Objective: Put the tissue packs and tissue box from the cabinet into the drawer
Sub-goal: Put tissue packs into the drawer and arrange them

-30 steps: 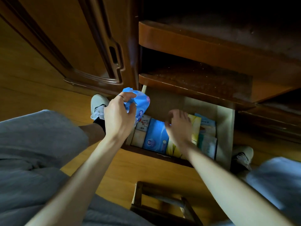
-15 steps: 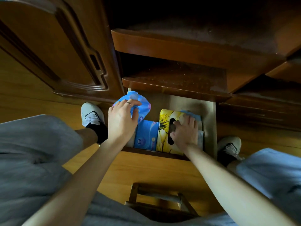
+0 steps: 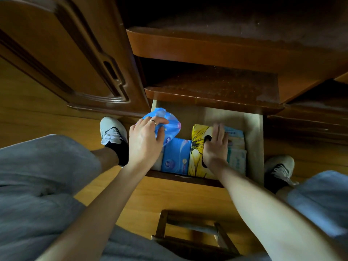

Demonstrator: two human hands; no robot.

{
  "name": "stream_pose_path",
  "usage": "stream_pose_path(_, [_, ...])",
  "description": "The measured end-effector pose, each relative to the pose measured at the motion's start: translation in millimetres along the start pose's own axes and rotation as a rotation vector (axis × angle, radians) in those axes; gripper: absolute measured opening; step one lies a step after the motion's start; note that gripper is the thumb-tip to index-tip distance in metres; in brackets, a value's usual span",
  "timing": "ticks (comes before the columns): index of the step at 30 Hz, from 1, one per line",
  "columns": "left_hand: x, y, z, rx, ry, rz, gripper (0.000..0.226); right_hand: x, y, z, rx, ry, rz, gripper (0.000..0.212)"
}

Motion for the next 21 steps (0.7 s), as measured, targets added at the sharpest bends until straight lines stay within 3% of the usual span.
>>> stream_pose_path(5, [-7, 0, 2, 0.005, -0.020, -0.016, 0.018, -14, 11, -5, -0.051, 0.122, 0.222, 0.013])
stream_pose_path(13, [-2, 1, -3, 0.010, -0.008, -0.009, 0.019, -26, 27, 0, 0.294, 0.265, 0.154, 0.018])
stream_pose_path(18, [-1, 4, -4, 0.001, -0.005, -0.010, 0.019, -21, 32, 0, 0.203, 0.230, 0.188, 0.029])
stream_pose_path(21, [-2, 4, -4, 0.002, -0.014, -0.014, 0.018, -22, 33, 1, 0.144, 0.197, 0.245, 0.018])
Point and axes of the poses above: each hand's wrist, its own z-axis towards the middle knuckle, its own y-axis out of the back of the hand, x = y × z, the point moved 5 cm from there along z, towards the middle knuckle, and after that the axes turned 13 degrees about y, right-handed, at the moved point
